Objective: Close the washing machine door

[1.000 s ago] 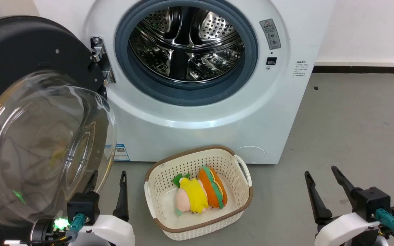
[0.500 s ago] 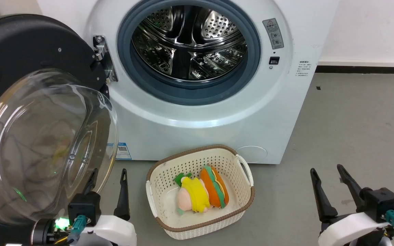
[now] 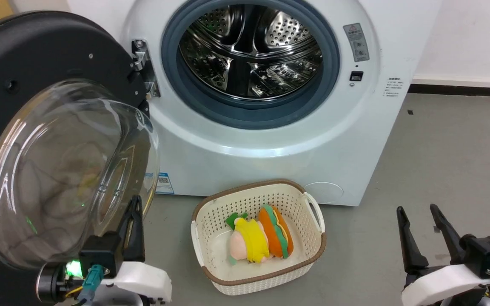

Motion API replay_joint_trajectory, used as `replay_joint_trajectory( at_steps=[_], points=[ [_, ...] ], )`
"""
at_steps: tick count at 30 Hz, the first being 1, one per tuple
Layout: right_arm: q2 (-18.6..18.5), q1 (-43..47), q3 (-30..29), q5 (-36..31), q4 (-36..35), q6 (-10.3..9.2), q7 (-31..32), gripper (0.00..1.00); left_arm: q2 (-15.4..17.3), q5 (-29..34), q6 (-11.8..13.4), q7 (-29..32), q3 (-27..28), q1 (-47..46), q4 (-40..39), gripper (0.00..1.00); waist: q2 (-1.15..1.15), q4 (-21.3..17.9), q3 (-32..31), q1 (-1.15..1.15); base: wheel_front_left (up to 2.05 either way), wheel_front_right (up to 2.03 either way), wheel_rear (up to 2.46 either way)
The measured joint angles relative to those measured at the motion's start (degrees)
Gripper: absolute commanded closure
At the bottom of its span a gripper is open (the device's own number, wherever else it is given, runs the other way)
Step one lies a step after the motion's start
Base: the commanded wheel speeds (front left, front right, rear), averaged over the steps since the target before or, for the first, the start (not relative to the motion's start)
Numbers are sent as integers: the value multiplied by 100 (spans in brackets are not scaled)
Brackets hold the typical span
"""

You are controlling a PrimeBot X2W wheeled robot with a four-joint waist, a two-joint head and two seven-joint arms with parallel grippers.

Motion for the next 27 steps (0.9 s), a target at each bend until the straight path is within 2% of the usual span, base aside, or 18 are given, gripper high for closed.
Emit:
replay_joint_trajectory(
  at_steps=[15,27],
  points=[
    [0,-2,-132,224,120,0,-189,0,-1,-324,-62,-187,172,-413,-757,100,0,373,139,0,0,0,0],
    [0,-23,-300,427,247,0,-332,0,-2,-888,-172,-332,748,-897,-1415,100,0,729,337,0,0,0,0]
  ],
)
